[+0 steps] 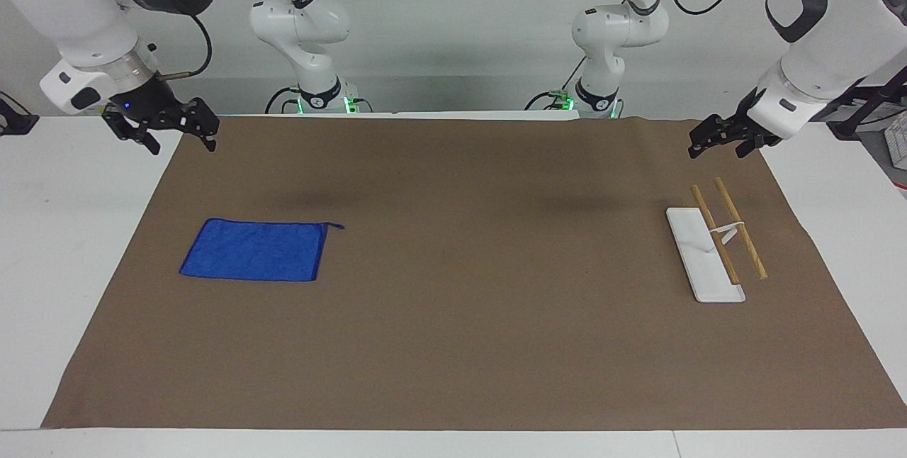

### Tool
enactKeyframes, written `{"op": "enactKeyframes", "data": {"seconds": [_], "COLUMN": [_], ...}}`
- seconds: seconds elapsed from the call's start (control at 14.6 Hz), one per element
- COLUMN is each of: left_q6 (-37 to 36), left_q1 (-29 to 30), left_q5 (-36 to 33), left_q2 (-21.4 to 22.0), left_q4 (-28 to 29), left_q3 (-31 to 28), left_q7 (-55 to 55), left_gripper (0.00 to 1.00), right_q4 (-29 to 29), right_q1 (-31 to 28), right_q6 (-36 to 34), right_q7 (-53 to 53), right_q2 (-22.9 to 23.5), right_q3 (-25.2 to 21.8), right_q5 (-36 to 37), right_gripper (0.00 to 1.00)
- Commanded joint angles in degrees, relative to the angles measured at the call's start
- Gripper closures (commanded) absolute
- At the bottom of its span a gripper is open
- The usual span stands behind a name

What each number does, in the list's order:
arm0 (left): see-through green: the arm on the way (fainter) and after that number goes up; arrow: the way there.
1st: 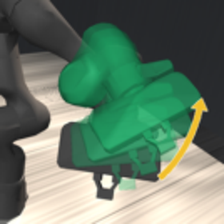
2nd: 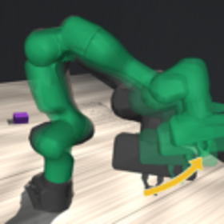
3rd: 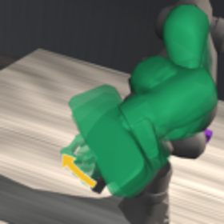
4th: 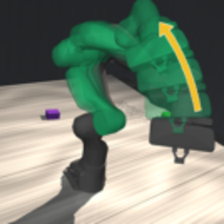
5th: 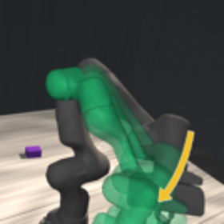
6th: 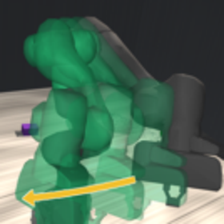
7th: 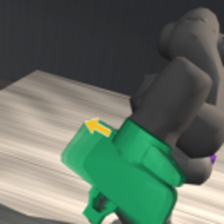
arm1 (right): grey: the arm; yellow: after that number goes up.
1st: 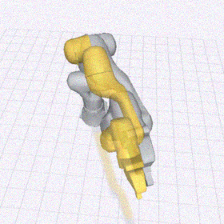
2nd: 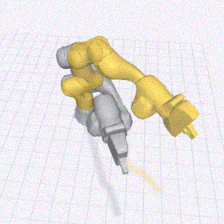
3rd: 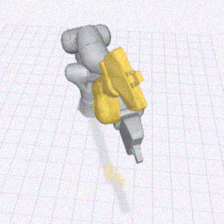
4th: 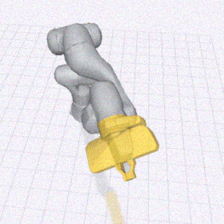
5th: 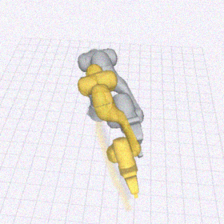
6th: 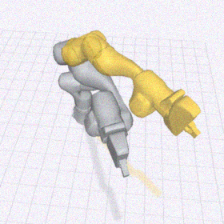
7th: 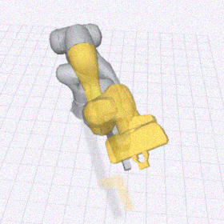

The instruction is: Right arm passes towel to left arm to hang

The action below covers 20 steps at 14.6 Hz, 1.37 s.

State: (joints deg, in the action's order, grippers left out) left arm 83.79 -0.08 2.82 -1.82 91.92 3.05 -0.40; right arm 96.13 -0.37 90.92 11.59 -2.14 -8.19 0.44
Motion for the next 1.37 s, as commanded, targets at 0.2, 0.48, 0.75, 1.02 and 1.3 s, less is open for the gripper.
{"op": "enactKeyframes", "data": {"seconds": [0.2, 0.48, 0.75, 1.02, 1.3], "left_q6": [0.1, 0.1, 0.2, 0.1, 0.1], "left_q1": [-1.3, -1.3, -1.3, -1.3, -1.3], "left_q5": [-0.9, -0.9, -0.7, -0.7, -0.7], "left_q2": [0.2, 0.2, 0.1, 0.0, 0.0], "left_q4": [0.3, 0.4, -0.2, -0.7, -0.7], "left_q3": [-0.8, -0.8, -1.0, -0.9, -0.8], "left_q7": [0.8, 0.8, 0.7, 0.7, 0.8], "left_gripper": [0.0, 0.0, 0.0, 0.0, 0.0], "right_q4": [0.6, 0.6, 4.7, 17.7, 23.4], "right_q1": [-0.3, -0.3, -0.4, -0.4, -0.3], "right_q6": [0.6, 0.7, 6.3, 23.7, 31.3], "right_q7": [1.0, 1.2, 4.0, 4.7, 4.8], "right_q2": [-0.5, -0.1, 3.6, 4.4, 6.9], "right_q3": [-0.6, -0.7, -3.4, -3.3, -3.1], "right_q5": [-1.1, -1.1, -1.1, -1.1, -1.1], "right_gripper": [0.0, 0.0, 0.0, 0.0, 0.01]}}
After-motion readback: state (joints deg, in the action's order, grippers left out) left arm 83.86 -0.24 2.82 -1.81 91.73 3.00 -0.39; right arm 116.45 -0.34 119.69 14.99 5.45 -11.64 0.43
